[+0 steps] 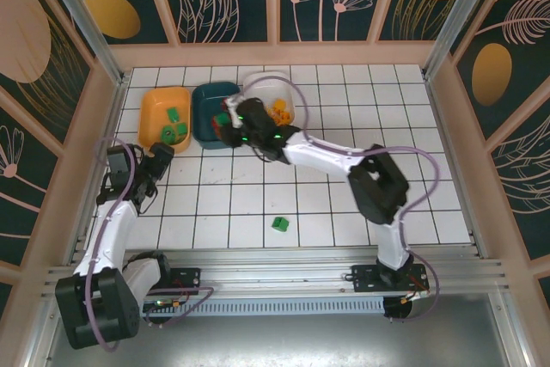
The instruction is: Sort the legos into containers by color
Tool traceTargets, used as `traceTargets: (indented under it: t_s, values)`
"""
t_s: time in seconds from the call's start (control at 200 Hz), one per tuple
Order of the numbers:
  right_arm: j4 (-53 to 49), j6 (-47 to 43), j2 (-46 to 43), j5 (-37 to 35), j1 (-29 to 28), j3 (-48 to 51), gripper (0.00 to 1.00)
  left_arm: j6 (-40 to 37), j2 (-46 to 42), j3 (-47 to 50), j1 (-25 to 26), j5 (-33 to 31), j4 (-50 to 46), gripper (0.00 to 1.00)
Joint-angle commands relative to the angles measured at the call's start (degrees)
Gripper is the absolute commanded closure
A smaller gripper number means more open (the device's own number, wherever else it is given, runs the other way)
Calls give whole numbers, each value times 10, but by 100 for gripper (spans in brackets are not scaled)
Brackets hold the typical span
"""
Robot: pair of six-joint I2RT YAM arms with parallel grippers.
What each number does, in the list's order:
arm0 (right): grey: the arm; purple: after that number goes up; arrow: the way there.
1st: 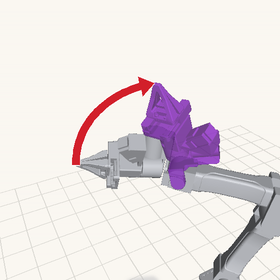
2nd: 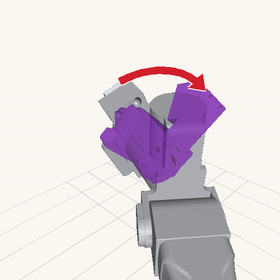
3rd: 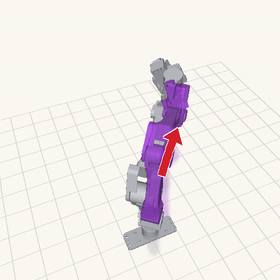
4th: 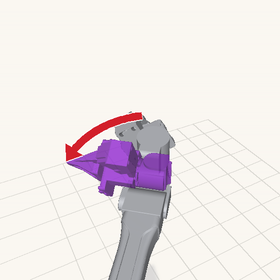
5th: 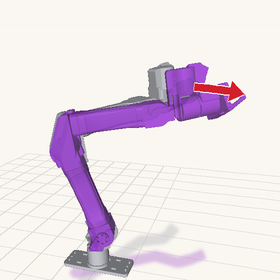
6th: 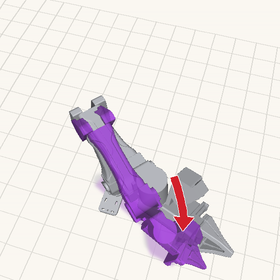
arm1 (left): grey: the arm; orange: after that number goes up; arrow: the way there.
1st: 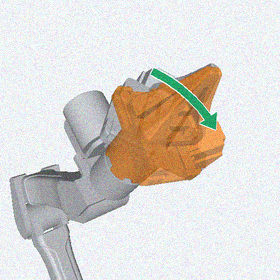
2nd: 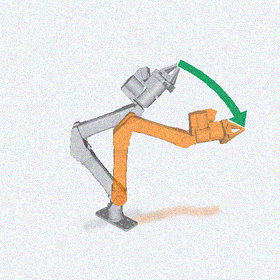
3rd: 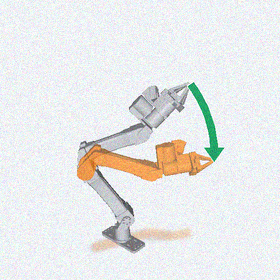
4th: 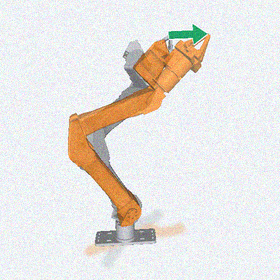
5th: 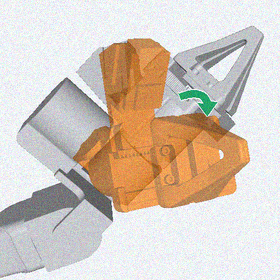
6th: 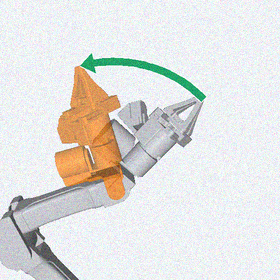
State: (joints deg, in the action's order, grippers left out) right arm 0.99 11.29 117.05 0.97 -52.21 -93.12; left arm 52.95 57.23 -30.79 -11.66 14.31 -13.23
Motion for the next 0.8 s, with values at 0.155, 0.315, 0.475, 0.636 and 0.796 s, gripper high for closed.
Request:
traceTargets:
  t_s: [0.155, 0.315, 0.475, 0.636, 0.796]
  values:
    - [-50, -8, 198, 72, -28, -266, 74, 25, -41, 46, -40, 90, 19, 2]
    - [-77, -16, 291, 77, -28, -402, 73, 3, -76, 26, -41, 90, -23, 2]
    - [-126, -29, 374, 92, -24, -541, 73, 9, -102, 27, -40, 98, -33, 1]
    - [-106, -36, 389, 91, -24, -544, 40, 15, -115, 32, -40, 129, -14, 2]
    - [-104, -47, 379, 75, -23, -558, 33, 4, -129, 22, -41, 144, -16, 2]
